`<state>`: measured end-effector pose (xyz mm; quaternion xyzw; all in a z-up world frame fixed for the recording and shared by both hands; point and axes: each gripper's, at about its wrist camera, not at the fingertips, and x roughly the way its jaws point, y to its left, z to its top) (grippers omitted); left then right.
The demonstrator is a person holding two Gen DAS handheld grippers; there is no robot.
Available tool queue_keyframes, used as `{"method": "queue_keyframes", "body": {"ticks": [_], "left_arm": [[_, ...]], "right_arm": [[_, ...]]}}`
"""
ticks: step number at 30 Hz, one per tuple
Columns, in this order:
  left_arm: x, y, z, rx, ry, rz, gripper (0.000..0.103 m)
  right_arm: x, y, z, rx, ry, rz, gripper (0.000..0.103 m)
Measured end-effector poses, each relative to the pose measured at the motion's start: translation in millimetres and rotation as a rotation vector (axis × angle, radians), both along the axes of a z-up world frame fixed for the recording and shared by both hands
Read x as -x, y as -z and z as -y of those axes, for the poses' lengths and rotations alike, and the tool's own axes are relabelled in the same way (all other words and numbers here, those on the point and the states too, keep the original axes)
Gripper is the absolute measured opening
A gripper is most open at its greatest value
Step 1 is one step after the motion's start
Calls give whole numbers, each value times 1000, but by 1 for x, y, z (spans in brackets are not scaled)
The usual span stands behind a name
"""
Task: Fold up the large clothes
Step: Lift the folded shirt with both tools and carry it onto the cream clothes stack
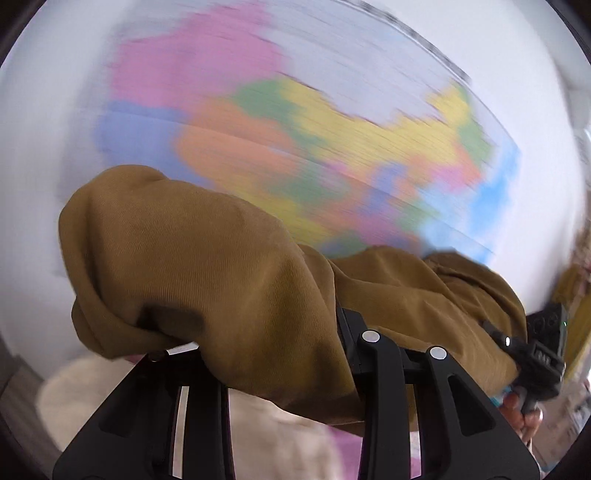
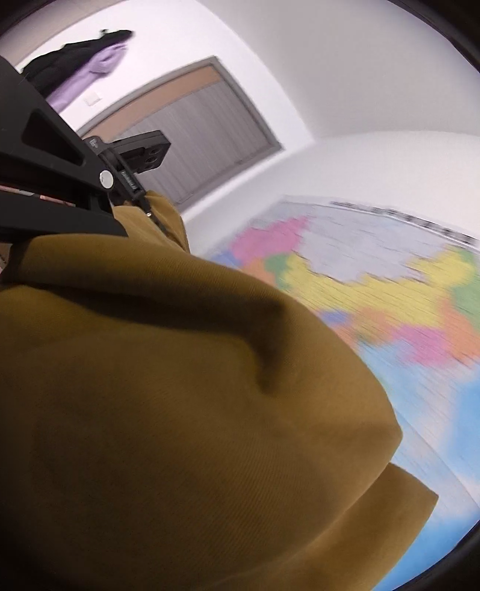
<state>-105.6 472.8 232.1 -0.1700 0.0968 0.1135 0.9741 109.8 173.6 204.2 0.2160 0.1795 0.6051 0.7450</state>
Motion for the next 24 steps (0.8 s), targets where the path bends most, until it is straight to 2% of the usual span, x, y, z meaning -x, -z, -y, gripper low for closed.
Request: {"method": "queue_keyframes", "body": {"ticks": [2, 3, 5, 6, 7, 8, 9, 10, 11, 13, 15, 17, 21, 24], "left_arm": [[20, 19, -37, -24, -82, 14, 30], [28, 32, -51, -25, -106, 9, 30], [40, 75, -84, 7, -163, -51, 30], [41, 100, -99, 34, -177, -102, 30], [38, 137, -116, 77, -198, -202, 30], [36, 161, -126, 117, -207, -268, 30], [33, 193, -135, 159, -216, -347, 30], [37, 216, -137, 170, -231, -371, 33], [42, 226, -139, 184, -234, -360, 37], [57, 237, -142, 251, -223, -303, 41], [60, 236, -138, 255, -219, -299, 41], [56, 235, -136, 275, -226, -319, 41], [60, 234, -140, 292, -226, -341, 43], [64, 234, -136, 299, -248, -366, 54]], "right_arm": [[1, 16, -46, 33, -42, 22, 12], [4, 37, -74, 74, -69, 17, 12], [4, 85, -121, 195, -128, -18, 11], [5, 110, -135, 253, -140, -51, 11], [3, 135, -149, 314, -159, -95, 11], [0, 173, -165, 408, -194, -169, 11], [-1, 197, -171, 464, -196, -218, 12], [-2, 216, -171, 480, -199, -263, 13], [-3, 226, -168, 468, -199, -287, 14], [-5, 233, -158, 427, -215, -357, 19], [-1, 228, -152, 433, -240, -362, 30], [7, 217, -139, 445, -276, -345, 52], [21, 200, -99, 486, -253, -277, 55], [28, 186, -68, 494, -226, -218, 47]]}}
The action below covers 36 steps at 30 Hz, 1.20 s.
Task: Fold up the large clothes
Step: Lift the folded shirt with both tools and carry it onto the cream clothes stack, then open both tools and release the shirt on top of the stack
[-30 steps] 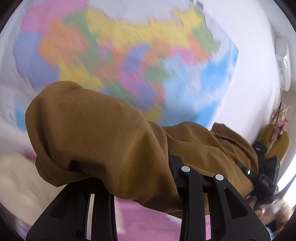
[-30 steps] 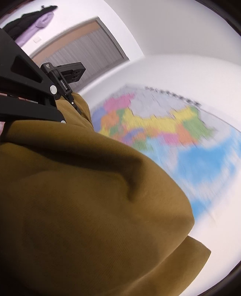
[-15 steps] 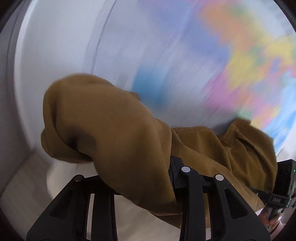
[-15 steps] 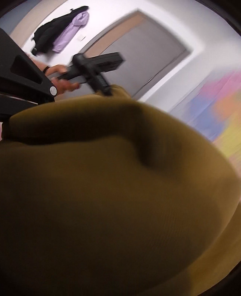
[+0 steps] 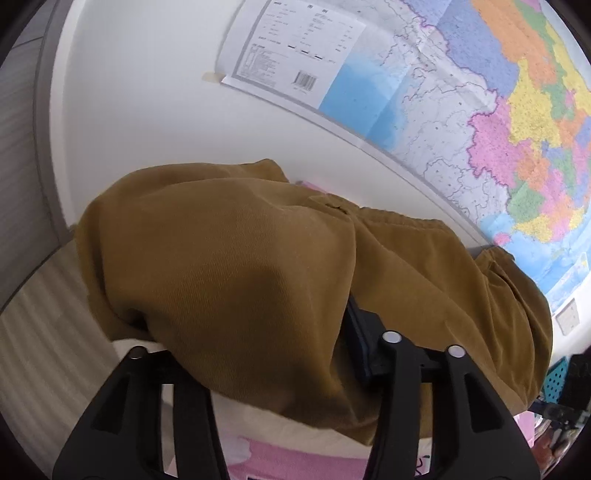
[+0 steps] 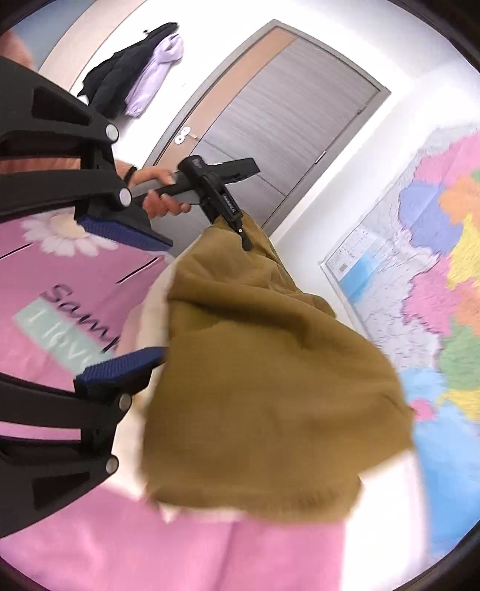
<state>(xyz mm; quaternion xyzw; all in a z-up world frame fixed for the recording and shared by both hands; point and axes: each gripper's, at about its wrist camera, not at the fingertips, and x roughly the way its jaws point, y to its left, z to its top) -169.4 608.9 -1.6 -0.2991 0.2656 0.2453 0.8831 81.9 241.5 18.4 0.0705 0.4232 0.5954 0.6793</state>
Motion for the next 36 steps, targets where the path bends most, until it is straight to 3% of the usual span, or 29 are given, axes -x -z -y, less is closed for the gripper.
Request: {"method": "queue_keyframes", "body": {"ticks": [2, 4, 8, 11, 14, 16, 21, 23, 27, 31, 36], "left_arm": [[6, -5, 4, -14, -18, -6, 62], [15, -15, 13, -57, -18, 4, 65], [34, -33, 29, -55, -83, 45, 70], [38, -51, 53, -157, -133, 30, 80], [41, -68, 86, -250, -127, 55, 86], [38, -71, 100, -270, -95, 56, 87], [1, -58, 131, -301, 3, -15, 87], [-11, -52, 138, -292, 29, -21, 87], [-24, -47, 154, -321, 33, -50, 88], [-33, -44, 168, -344, 12, -74, 96], [-35, -38, 174, -334, -19, -123, 98]], "right_arm": [[3, -16, 19, 10, 60, 124, 36], [-9, -27, 29, 7, 129, 205, 36], [-23, -32, 17, 11, 169, 234, 36], [-26, -23, -6, 75, 193, 311, 34], [-45, 0, -46, 189, 220, 235, 30], [-51, 17, -49, 250, 223, 219, 30], [-44, 19, -45, 272, 213, 208, 30], [-41, 10, -37, 249, 218, 214, 31], [-20, -13, -23, 163, 202, 317, 31], [-1, -23, -22, 125, 193, 407, 47], [-2, -7, -42, 202, 186, 436, 54]]}}
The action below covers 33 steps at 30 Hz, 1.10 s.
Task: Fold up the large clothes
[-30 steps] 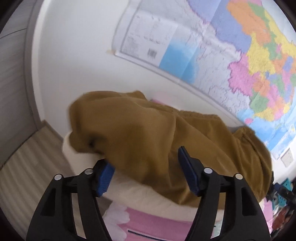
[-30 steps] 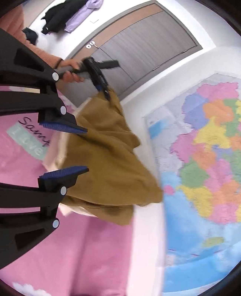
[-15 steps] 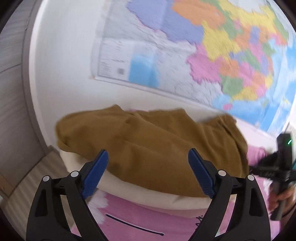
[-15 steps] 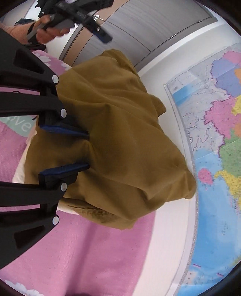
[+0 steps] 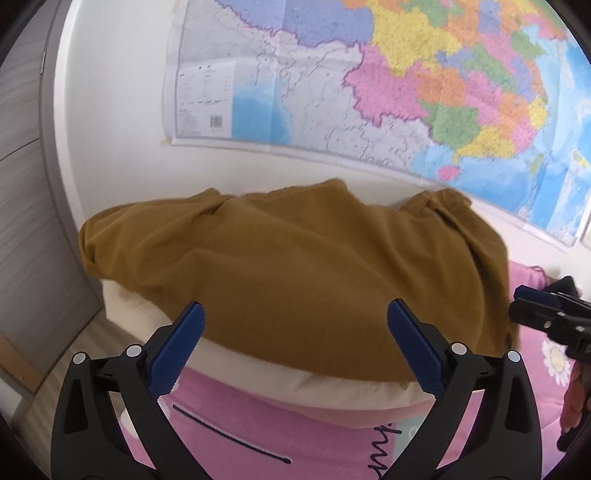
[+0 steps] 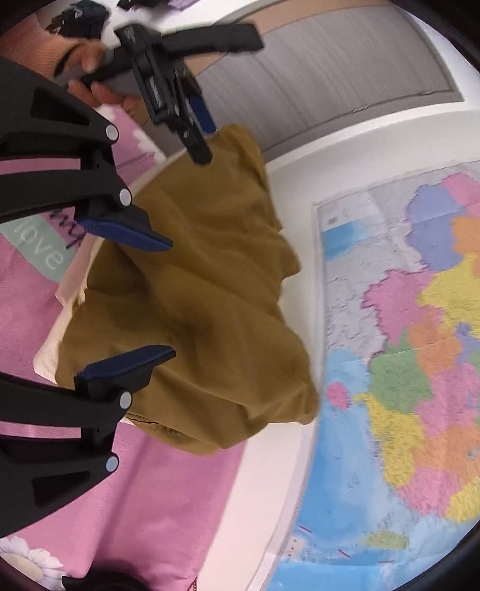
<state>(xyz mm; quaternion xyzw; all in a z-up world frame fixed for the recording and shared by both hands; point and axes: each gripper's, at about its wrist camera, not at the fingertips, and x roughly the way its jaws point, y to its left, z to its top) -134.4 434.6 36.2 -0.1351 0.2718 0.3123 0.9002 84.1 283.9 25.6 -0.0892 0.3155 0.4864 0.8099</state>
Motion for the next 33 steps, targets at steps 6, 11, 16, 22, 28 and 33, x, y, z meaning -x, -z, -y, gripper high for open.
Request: {"method": "queue_keyframes", "body": {"ticks": [6, 11, 16, 22, 28, 33], "left_arm": [[0, 7, 7, -1, -51, -41, 98], [2, 5, 14, -14, -81, -59, 98], [1, 6, 28, -39, -102, -100, 98], [7, 2, 44, -45, -116, -92, 98], [12, 3, 58, -6, -117, -91, 98], [17, 4, 67, 18, -120, -88, 98]], "right_arm": [[-13, 26, -10, 34, 31, -28, 62], [-2, 18, -5, 33, 15, 13, 68], [17, 13, 0, 11, -12, 47, 82], [39, 9, 10, -15, -11, 85, 92], [51, 15, 21, -12, 6, 107, 97], [55, 21, 31, -20, 11, 93, 97]]}}
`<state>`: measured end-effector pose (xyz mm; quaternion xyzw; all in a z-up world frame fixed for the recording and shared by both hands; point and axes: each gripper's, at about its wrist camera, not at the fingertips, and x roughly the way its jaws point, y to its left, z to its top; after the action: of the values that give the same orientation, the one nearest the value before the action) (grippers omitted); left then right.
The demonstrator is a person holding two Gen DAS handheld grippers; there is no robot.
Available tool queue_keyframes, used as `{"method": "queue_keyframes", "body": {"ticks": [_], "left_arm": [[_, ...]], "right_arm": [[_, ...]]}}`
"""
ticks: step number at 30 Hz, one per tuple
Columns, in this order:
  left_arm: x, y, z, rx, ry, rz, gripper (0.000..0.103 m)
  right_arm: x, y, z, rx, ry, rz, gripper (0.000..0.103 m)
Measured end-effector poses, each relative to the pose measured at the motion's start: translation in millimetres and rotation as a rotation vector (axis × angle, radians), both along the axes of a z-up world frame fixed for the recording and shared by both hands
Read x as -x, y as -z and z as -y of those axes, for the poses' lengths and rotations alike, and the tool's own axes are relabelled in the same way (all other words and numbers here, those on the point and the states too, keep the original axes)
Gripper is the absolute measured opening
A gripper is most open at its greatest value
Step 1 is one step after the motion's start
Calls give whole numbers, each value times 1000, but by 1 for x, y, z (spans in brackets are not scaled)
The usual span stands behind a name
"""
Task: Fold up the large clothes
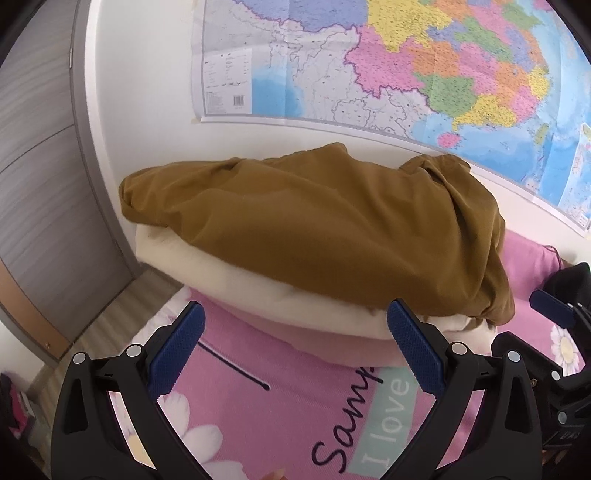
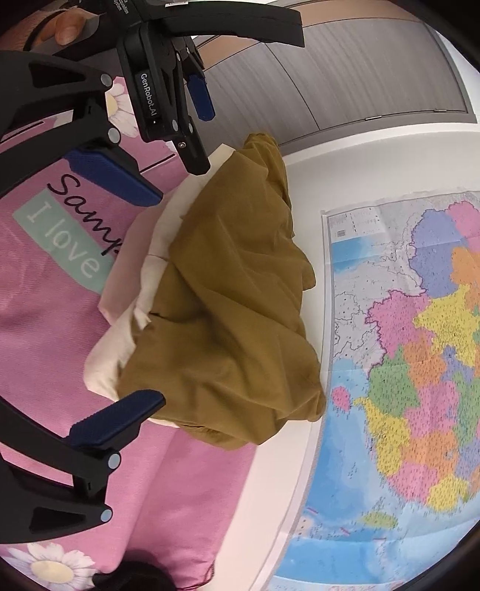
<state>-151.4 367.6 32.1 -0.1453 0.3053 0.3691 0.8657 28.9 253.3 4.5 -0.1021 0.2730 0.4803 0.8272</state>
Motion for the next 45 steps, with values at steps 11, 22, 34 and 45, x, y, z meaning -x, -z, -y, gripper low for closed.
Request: {"method": "queue_keyframes", "body": {"ticks": [11, 22, 34, 45], "left_arm": [[13, 7, 25, -10, 7, -13, 98], [21, 7, 40, -33, -33, -16, 98], [23, 11, 51, 0, -29, -24, 98], [31, -3, 75, -67, -38, 12, 98]], "right_arm": [[12, 2, 19, -22, -20, 2, 97], [20, 7, 29, -15, -23, 7, 97], [24, 15, 46, -18, -17, -40, 97], [35, 7, 63, -47, -11, -24, 97]]}}
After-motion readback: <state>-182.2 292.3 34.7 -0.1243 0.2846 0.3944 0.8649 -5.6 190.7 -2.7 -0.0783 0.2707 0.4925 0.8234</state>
